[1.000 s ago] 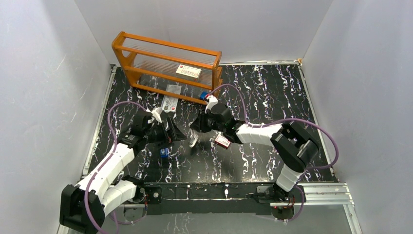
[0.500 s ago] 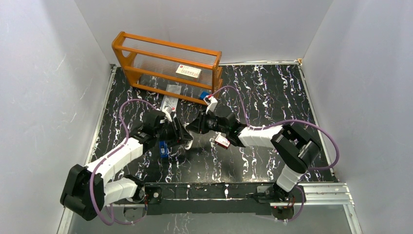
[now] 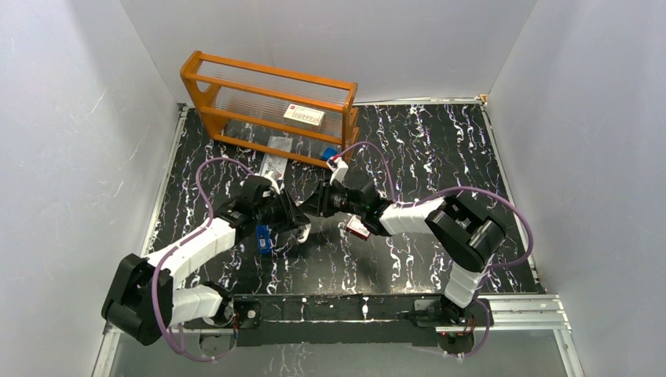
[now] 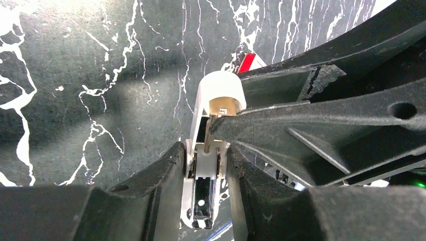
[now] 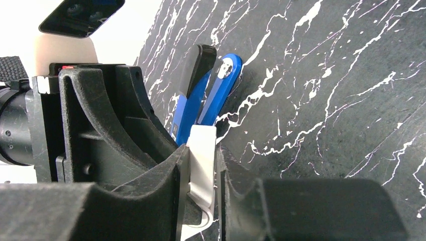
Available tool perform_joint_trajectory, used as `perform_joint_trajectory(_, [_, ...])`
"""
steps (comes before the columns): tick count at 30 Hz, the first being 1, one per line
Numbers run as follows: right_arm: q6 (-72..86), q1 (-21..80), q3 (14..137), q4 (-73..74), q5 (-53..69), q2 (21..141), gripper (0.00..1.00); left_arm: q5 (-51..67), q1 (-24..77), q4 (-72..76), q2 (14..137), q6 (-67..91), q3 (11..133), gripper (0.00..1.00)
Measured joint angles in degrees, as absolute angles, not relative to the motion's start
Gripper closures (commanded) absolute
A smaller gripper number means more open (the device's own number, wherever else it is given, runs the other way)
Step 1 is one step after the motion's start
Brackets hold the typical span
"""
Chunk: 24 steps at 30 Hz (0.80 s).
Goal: Load the staples into the stapler
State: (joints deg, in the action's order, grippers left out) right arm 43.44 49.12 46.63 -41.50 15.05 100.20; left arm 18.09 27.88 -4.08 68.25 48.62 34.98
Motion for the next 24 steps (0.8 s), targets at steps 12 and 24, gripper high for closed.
perform_joint_trajectory(12, [47.2,46.2,46.7,-35.6,12.1,99.2,0.29,9.7,27.9,-9.8,70.2,44.2,37.3,0.99])
perform_joint_trajectory(24, [20.2,44.6,44.2,-18.4,2.8,83.9,0.21,-11.1,27.9,-10.5,85.0,40.1,43.2,0.95])
